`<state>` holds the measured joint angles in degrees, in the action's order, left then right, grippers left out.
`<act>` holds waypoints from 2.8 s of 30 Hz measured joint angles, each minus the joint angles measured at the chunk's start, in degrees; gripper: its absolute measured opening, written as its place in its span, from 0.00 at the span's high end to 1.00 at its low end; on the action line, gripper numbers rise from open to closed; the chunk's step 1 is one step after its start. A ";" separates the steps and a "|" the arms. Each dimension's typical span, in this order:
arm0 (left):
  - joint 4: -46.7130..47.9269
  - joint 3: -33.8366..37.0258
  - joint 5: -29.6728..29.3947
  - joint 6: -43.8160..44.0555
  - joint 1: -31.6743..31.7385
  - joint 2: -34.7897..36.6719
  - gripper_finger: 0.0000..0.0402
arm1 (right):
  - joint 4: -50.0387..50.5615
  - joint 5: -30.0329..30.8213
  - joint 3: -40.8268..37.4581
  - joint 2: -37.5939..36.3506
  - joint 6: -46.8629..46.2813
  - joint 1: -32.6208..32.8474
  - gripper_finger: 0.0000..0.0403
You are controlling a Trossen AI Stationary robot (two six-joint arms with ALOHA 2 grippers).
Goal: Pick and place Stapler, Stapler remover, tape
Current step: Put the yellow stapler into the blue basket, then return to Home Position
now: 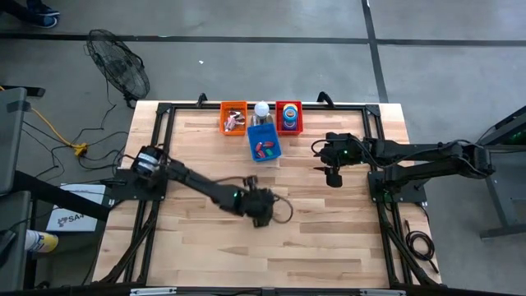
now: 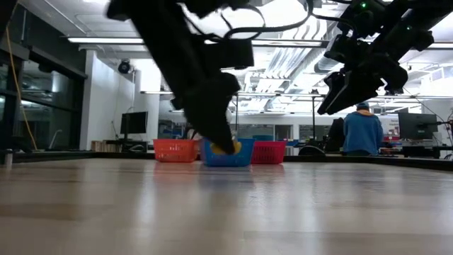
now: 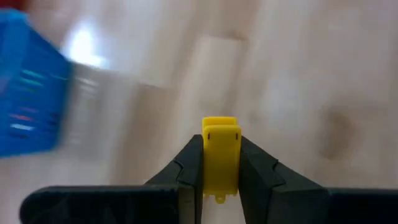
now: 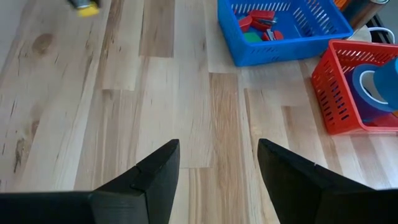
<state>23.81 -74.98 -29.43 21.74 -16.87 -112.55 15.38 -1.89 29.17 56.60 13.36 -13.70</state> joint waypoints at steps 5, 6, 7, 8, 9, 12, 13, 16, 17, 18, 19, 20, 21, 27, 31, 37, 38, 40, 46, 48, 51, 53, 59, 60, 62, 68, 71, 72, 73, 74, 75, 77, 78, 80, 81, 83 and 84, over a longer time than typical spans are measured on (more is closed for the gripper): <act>7.12 -6.01 -7.22 -5.88 5.83 0.11 0.86 | 0.01 0.00 0.00 0.00 0.01 -0.01 0.48; 8.67 -7.27 -8.64 -6.90 6.99 0.13 0.86 | 0.02 0.00 0.00 0.00 0.00 -0.01 0.48; 10.20 -8.55 -9.86 -7.57 8.13 0.13 0.86 | 0.00 0.00 0.00 0.00 0.00 -0.01 0.48; 11.71 -9.65 -10.78 -8.17 9.38 0.13 0.86 | -0.04 0.00 0.00 0.00 0.01 -0.01 0.48; 12.81 -10.61 -11.39 -8.53 10.68 0.15 0.86 | -0.12 0.02 0.00 0.00 0.08 -0.01 0.48; 13.89 -12.07 -11.65 -10.74 15.05 0.26 0.86 | -0.18 0.19 0.00 0.00 0.61 -0.04 0.48; 13.83 -12.07 -11.19 -11.48 16.64 0.26 0.86 | -0.18 0.37 0.00 0.00 0.81 -0.11 0.48; 13.58 -12.05 -6.05 -13.07 21.79 0.26 0.86 | -0.22 0.44 -0.02 0.00 1.27 -0.47 0.48; 13.23 -11.97 -4.23 -13.10 23.37 0.19 0.86 | -0.25 0.45 -0.02 0.00 1.30 -0.61 0.48; 12.57 -11.69 -2.68 -13.13 25.03 0.09 0.86 | -0.25 0.46 -0.02 0.00 1.55 -0.76 0.48; 12.68 -11.53 -1.42 -13.12 26.47 -0.03 0.86 | -0.26 0.44 -0.02 0.00 1.74 -0.92 0.48; 12.81 -11.39 -0.32 -13.19 27.80 -0.12 0.86 | -0.29 0.46 -0.02 0.00 1.95 -1.03 0.48; 12.52 -11.37 0.81 -13.69 28.96 -0.15 0.86 | -0.37 0.44 -0.02 0.00 2.12 -1.21 0.48; 8.63 -11.45 9.69 -15.94 34.08 -0.13 0.86 | -0.62 0.44 -0.07 0.00 2.19 -2.09 0.48; 8.88 -11.45 14.11 -16.11 35.73 -0.13 0.86 | -0.62 0.44 -0.07 0.00 2.30 -2.09 0.48; 8.83 -11.45 16.59 -16.67 36.00 -0.13 0.81 | -0.64 0.44 -0.07 0.00 2.32 -2.07 0.48; 8.83 -11.45 16.59 -16.85 35.98 -0.13 0.77 | -0.64 0.42 -0.07 0.00 2.34 -2.07 0.48; 8.84 -11.45 16.59 -16.96 35.98 -0.13 0.67 | -0.64 0.44 -0.07 0.00 2.39 -2.07 0.48; 8.68 -11.45 16.75 -17.01 35.98 -0.13 0.44 | -0.62 0.42 -0.07 0.00 3.36 -2.07 0.48; 8.69 -11.48 17.69 -17.00 35.98 -0.13 0.39 | -0.62 0.42 -0.07 0.00 3.37 -2.07 0.48; 8.82 -12.05 19.05 -16.99 35.98 -0.13 0.36 | -0.62 0.42 -0.07 0.00 3.33 -2.07 0.48; 8.93 -12.49 19.55 -17.02 35.98 -0.13 0.35 | -0.79 0.42 -0.07 0.00 3.31 -2.07 0.48; 10.18 -13.98 22.30 -21.23 35.65 1.36 0.35 | -6.17 1.31 -0.07 0.00 1.62 -2.05 0.48; 9.87 -14.02 22.18 -21.93 35.49 1.99 0.35 | -6.26 1.97 -0.07 0.00 1.59 -2.06 0.48; 10.21 -13.70 21.67 -22.65 35.07 3.45 0.35 | -5.67 3.62 -0.07 0.00 1.48 -2.04 0.48; 8.77 -9.53 21.17 -24.39 33.98 10.27 0.35 | -4.76 4.69 -0.07 -0.92 -0.67 -2.07 0.48; 6.20 -3.37 21.28 -24.29 33.74 15.08 0.35 | -4.72 3.49 -0.07 -3.51 -1.28 -2.18 0.48; 3.88 -0.63 21.40 -24.02 33.64 16.95 0.35 | -4.77 2.27 -0.07 -4.75 -1.31 -2.44 0.48; 2.20 2.50 21.41 -23.74 33.64 19.13 0.35 | -4.78 0.79 -0.07 -6.00 -1.33 -2.81 0.48; 0.23 5.61 21.67 -23.38 33.60 21.43 0.35 | -4.69 -1.24 -0.07 -7.49 -1.30 -3.41 0.48; -2.50 8.79 22.35 -23.03 33.55 23.94 0.35 | -4.69 -3.24 -0.11 -9.12 -1.26 -4.10 0.48; -6.88 15.44 23.47 -22.73 33.58 29.51 0.35 | -7.74 -6.70 -1.85 -12.65 -1.80 -5.81 0.48; -9.10 18.74 23.74 -22.38 33.58 32.60 0.35 | -10.23 -7.54 -3.50 -14.58 -2.84 -6.88 0.48; -13.52 25.48 23.91 -21.51 33.58 39.10 0.35 | -14.01 -7.97 -6.91 -18.37 -5.47 -9.10 0.48; -16.12 28.71 23.99 -21.39 33.58 42.47 0.35 | -15.53 -8.01 -8.28 -20.08 -6.49 -10.08 0.48; -20.33 35.03 24.35 -21.07 33.60 49.04 0.35 | -16.70 -8.12 -10.13 -23.44 -7.40 -11.76 0.48; -22.35 37.63 24.51 -21.03 33.60 52.10 0.35 | -17.62 -8.21 -10.73 -24.80 -8.06 -12.47 0.48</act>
<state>1.46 -37.35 -4.91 0.71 16.73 -60.45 -2.24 -10.10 18.44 31.80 5.30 -26.18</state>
